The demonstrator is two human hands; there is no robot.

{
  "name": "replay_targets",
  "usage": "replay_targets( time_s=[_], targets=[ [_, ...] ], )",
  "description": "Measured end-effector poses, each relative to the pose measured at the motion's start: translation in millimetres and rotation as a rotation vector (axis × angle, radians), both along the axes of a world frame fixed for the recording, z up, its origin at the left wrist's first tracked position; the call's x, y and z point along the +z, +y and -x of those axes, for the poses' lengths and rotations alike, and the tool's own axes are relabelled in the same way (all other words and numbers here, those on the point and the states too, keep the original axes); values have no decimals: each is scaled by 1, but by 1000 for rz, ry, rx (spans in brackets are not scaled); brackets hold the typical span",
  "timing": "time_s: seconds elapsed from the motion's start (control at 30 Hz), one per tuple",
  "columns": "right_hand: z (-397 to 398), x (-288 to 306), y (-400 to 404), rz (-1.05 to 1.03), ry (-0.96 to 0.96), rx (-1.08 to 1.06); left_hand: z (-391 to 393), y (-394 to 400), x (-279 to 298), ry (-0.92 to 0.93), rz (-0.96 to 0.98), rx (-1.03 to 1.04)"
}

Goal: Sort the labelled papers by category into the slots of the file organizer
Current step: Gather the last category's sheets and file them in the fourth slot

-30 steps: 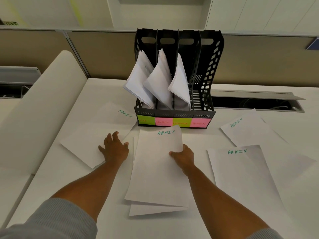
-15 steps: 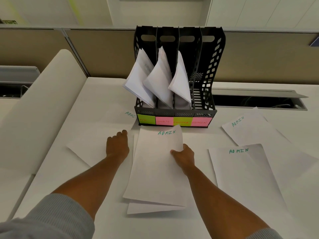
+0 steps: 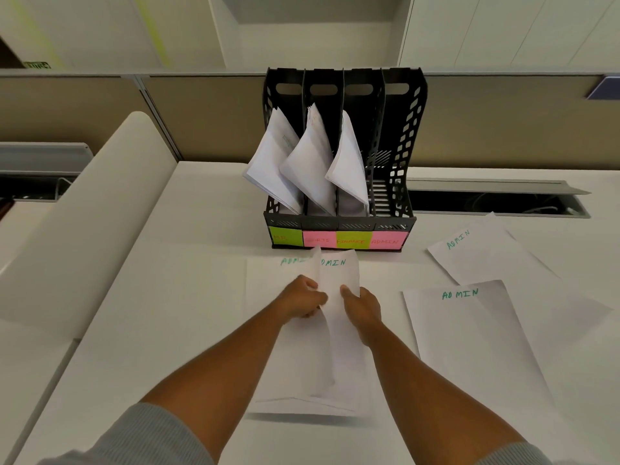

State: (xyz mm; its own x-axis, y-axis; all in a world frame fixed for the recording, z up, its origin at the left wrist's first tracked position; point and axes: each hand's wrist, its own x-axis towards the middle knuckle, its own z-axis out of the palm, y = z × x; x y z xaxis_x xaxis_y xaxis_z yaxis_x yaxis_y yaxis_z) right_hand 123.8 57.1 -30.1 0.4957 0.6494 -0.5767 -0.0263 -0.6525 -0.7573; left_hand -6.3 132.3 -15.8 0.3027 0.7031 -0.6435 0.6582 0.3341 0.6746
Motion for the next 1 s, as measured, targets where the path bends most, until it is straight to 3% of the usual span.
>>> replay_targets(
  time_s=[0.17,0.23,0.33,0.43,0.5,0.6,0.67,0.87,1.0],
  targets=[
    [-5,5,-13,-82,22,53,-15,-15,6,-141,158,-172],
    [-8,7,-17,-78,27,43,-12,-16,8,-195,98,-138],
    [-13,10,-18,-38,39,17,-1,-13,9,-216,-143,48],
    [-14,7,-19,-36,-9,-30,15,-7,6,-9,-417,318],
    [-14,4,-21,-33,-49,-72,23,-3,2,200,-465,400],
    [-14,-2,-21,-8,-103,-93,31,-2,-3,435,-302,417],
    [-12,-3,-21,9,-116,-89,33,-5,-5,478,-204,362],
    [-8,3,-23,19,-239,75,25,-13,-4,340,-177,206],
    [-19,7,-28,-14,-292,15,20,-16,-6,94,-146,263]
  ],
)
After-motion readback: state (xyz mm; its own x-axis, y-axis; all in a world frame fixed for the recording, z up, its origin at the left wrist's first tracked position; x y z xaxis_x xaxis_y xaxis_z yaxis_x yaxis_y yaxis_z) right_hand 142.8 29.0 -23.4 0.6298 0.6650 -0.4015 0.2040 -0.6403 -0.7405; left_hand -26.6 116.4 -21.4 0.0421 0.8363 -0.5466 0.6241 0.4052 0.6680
